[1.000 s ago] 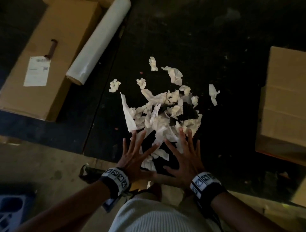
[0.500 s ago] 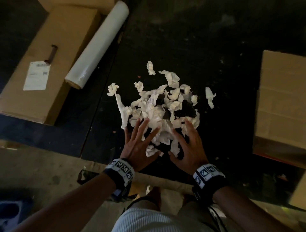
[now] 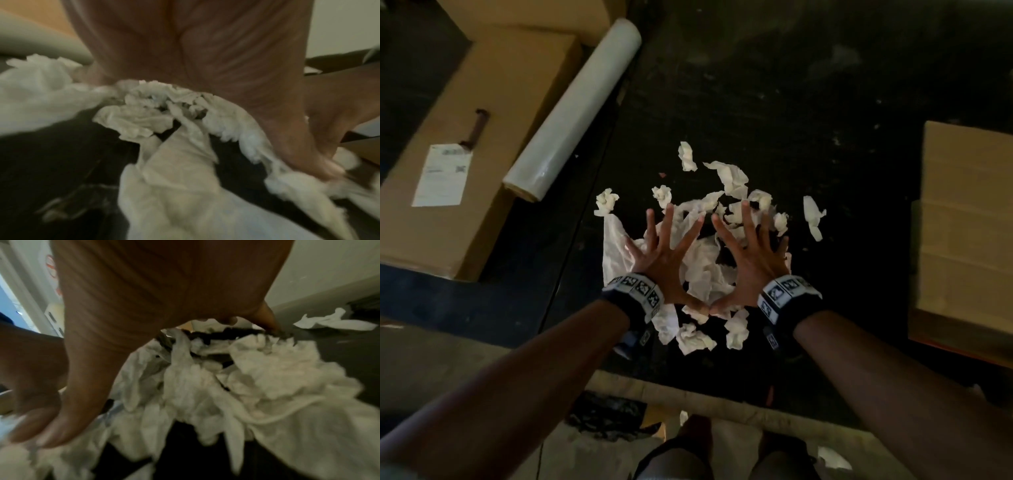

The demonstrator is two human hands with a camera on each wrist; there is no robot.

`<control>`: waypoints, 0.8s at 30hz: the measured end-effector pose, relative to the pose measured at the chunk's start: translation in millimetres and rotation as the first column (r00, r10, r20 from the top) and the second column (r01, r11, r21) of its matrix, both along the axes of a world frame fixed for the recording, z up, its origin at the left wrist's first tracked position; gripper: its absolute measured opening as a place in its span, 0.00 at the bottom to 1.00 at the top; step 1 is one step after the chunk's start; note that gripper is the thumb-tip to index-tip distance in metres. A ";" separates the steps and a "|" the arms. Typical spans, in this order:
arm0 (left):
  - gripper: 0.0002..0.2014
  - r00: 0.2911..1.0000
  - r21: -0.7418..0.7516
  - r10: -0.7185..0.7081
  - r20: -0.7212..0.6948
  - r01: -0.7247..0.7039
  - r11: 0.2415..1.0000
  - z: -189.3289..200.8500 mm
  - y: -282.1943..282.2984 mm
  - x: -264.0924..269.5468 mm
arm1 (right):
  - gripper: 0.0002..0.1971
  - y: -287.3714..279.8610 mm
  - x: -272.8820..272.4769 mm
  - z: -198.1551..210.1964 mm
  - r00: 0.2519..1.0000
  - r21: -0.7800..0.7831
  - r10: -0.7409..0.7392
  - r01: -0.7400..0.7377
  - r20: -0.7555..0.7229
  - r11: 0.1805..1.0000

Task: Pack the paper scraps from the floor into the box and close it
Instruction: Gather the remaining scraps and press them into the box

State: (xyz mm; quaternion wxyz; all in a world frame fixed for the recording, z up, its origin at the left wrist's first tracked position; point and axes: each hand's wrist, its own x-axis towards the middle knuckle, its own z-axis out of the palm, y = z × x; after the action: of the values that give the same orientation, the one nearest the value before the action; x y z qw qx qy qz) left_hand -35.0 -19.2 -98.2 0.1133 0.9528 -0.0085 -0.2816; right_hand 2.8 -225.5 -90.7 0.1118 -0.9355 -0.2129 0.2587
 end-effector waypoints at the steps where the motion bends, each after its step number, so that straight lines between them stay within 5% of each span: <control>1: 0.81 0.999 -0.003 -0.002 -0.034 0.002 1.000 -4.3 0.0 5.6 | 0.83 2.9 5.9 -3.6 1.000 -0.019 -0.002 0.002 -0.016 1.000; 9: 0.72 0.993 0.025 -0.114 -0.032 0.115 0.993 -24.8 5.1 6.1 | 0.81 10.6 26.8 -22.4 0.996 -0.053 0.056 -0.059 -0.063 0.997; 16: 0.46 0.984 0.032 -0.173 0.037 0.172 0.985 -19.0 5.5 -0.1 | 0.76 26.2 39.4 -21.5 0.990 -0.032 0.136 -0.137 -0.033 0.990; 19: 0.44 0.981 0.019 -0.185 0.061 0.184 0.983 -23.9 8.0 -3.4 | 0.72 28.8 43.2 -30.5 0.986 -0.080 0.165 -0.167 -0.033 0.983; 24: 0.29 0.986 0.062 -0.079 0.149 0.070 0.996 -38.5 10.9 -16.9 | 0.65 19.0 35.8 -46.6 0.989 -0.040 0.137 -0.134 0.063 0.990</control>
State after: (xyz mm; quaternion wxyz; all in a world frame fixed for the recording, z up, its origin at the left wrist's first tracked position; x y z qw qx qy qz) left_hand -51.9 -8.2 -136.7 0.0748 0.9732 -0.0448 -0.2129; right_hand 38.6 -206.6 -137.4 0.0702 -0.9287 -0.2749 0.2388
